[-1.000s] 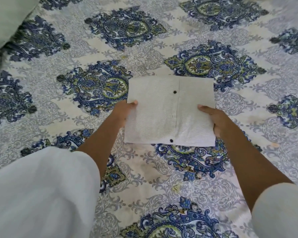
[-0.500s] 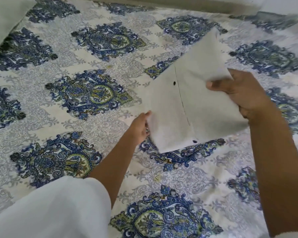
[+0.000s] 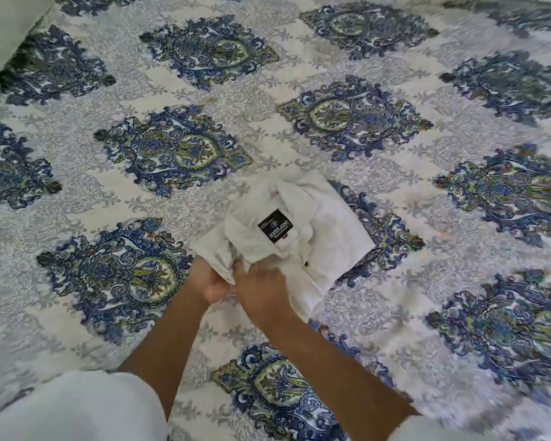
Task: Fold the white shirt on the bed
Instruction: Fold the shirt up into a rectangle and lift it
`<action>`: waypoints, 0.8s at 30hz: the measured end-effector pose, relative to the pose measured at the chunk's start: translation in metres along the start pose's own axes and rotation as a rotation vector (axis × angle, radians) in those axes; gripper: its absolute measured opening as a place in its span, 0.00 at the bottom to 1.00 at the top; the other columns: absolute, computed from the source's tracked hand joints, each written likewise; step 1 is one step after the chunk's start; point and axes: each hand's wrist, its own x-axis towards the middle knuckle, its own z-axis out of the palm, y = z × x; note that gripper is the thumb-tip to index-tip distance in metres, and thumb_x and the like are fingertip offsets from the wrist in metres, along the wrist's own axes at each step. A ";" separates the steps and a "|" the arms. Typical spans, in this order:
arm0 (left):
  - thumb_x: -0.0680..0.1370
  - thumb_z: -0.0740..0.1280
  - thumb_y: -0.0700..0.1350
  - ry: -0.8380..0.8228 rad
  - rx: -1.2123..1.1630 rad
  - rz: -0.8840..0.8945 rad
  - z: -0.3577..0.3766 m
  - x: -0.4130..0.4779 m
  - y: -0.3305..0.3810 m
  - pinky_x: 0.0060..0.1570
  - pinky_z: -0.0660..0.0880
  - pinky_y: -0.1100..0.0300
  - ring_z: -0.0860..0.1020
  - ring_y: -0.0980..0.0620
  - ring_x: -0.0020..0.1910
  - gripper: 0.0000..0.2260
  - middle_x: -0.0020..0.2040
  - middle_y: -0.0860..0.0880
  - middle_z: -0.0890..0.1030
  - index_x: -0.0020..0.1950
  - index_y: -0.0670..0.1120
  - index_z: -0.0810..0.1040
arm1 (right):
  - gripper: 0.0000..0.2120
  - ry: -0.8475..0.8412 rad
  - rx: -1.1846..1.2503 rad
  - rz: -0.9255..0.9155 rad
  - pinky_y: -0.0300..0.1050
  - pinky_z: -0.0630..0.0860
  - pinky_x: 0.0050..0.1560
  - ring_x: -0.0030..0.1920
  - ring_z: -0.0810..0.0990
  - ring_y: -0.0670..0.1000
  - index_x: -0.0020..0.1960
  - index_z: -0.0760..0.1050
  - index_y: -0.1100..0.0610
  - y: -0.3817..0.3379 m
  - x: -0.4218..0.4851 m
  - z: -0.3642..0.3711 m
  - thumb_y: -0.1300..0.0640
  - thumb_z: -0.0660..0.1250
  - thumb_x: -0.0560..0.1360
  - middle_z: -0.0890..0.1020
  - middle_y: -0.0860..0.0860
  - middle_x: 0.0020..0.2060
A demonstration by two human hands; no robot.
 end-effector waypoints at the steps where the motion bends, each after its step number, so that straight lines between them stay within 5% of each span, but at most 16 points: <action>1: 0.78 0.49 0.52 0.148 0.083 -0.005 -0.008 -0.010 0.000 0.72 0.53 0.48 0.59 0.42 0.74 0.28 0.74 0.39 0.61 0.73 0.36 0.58 | 0.14 -0.034 0.015 -0.004 0.35 0.67 0.25 0.23 0.75 0.48 0.42 0.84 0.53 -0.008 -0.001 0.016 0.55 0.63 0.60 0.76 0.49 0.21; 4: 0.72 0.65 0.56 0.603 0.123 -0.149 -0.009 -0.030 0.024 0.52 0.77 0.42 0.79 0.40 0.56 0.25 0.60 0.41 0.79 0.63 0.43 0.76 | 0.21 -0.143 0.051 -0.021 0.38 0.70 0.27 0.28 0.78 0.51 0.51 0.83 0.54 -0.026 -0.001 0.046 0.56 0.61 0.61 0.79 0.52 0.27; 7: 0.79 0.53 0.58 0.876 0.317 -0.070 -0.006 -0.034 0.026 0.43 0.76 0.53 0.79 0.48 0.44 0.19 0.50 0.40 0.78 0.55 0.46 0.75 | 0.23 -0.072 0.072 -0.049 0.43 0.75 0.37 0.42 0.81 0.55 0.60 0.78 0.52 -0.021 -0.006 0.039 0.49 0.71 0.65 0.83 0.57 0.43; 9: 0.80 0.58 0.52 1.038 0.609 0.027 0.007 -0.033 0.019 0.37 0.75 0.57 0.77 0.53 0.38 0.11 0.51 0.33 0.75 0.50 0.46 0.74 | 0.18 -0.091 0.231 -0.048 0.46 0.74 0.45 0.51 0.79 0.56 0.64 0.72 0.53 -0.002 -0.005 0.023 0.47 0.59 0.78 0.80 0.56 0.53; 12: 0.77 0.65 0.44 1.185 1.479 0.201 0.019 -0.041 0.005 0.53 0.69 0.52 0.72 0.45 0.55 0.13 0.58 0.39 0.72 0.59 0.41 0.73 | 0.17 0.029 0.329 0.142 0.42 0.74 0.40 0.43 0.80 0.54 0.54 0.77 0.57 0.041 0.015 -0.008 0.51 0.51 0.81 0.82 0.54 0.43; 15: 0.76 0.66 0.43 1.058 1.853 0.182 0.018 -0.037 -0.007 0.56 0.65 0.51 0.68 0.41 0.59 0.14 0.59 0.41 0.73 0.60 0.41 0.74 | 0.12 0.230 0.394 0.310 0.47 0.74 0.46 0.48 0.79 0.58 0.55 0.76 0.59 0.094 0.050 -0.022 0.57 0.56 0.80 0.81 0.59 0.48; 19: 0.78 0.63 0.45 1.027 1.815 0.005 0.008 -0.026 -0.010 0.55 0.67 0.50 0.69 0.42 0.58 0.12 0.56 0.42 0.75 0.58 0.41 0.74 | 0.15 0.217 0.397 0.322 0.51 0.71 0.56 0.60 0.72 0.61 0.62 0.74 0.59 0.148 0.102 -0.023 0.58 0.61 0.77 0.74 0.62 0.59; 24: 0.77 0.65 0.45 1.065 1.381 -0.049 0.008 -0.013 -0.002 0.41 0.69 0.55 0.76 0.43 0.46 0.10 0.46 0.42 0.78 0.53 0.39 0.77 | 0.16 0.136 0.768 0.427 0.46 0.71 0.53 0.52 0.77 0.53 0.58 0.75 0.59 0.166 0.126 -0.020 0.54 0.69 0.73 0.78 0.53 0.50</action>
